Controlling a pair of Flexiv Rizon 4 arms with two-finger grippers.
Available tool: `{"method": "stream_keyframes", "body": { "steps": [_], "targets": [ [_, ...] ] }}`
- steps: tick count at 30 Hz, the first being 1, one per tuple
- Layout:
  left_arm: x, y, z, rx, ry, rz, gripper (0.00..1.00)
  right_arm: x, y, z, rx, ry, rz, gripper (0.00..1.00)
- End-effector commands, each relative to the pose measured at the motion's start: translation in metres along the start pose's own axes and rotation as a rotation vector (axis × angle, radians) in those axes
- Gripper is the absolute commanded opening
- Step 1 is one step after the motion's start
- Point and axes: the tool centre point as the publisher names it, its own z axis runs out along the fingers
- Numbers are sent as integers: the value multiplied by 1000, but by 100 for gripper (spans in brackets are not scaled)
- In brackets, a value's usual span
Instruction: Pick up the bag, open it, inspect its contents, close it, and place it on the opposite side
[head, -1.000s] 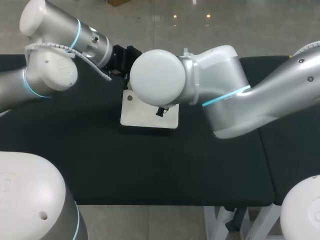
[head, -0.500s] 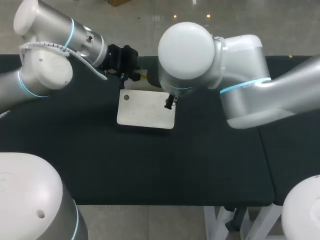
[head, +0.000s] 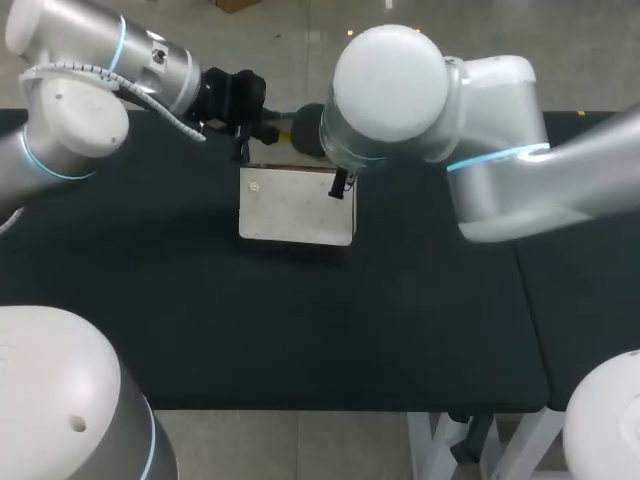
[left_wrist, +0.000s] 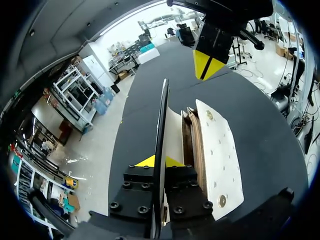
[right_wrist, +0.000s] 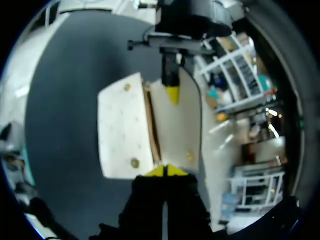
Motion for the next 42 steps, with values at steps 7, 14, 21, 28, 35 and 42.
{"method": "stream_keyframes", "body": {
  "steps": [7, 14, 21, 28, 35, 42],
  "targets": [
    [-5, -6, 1, -15, 25, -24, 0, 5, 12, 36, -27, 36, -43, 0],
    [-2, -7, 1, -12, 41, -36, 0, 8, 14, 52, -24, 39, -65, 0],
    [0, -7, 2, -18, 53, -39, 0, 6, 11, 66, -7, 31, -87, 0],
    [2, -8, 3, -20, 58, -46, 0, 3, 8, 78, 24, 27, -106, 0],
    [2, -10, 3, -26, 56, -54, 0, 7, 6, 87, 43, 40, -121, 0],
    [0, -7, 5, -22, 46, -95, 0, 20, 3, 84, 43, 56, -132, 0]
  ]
}}
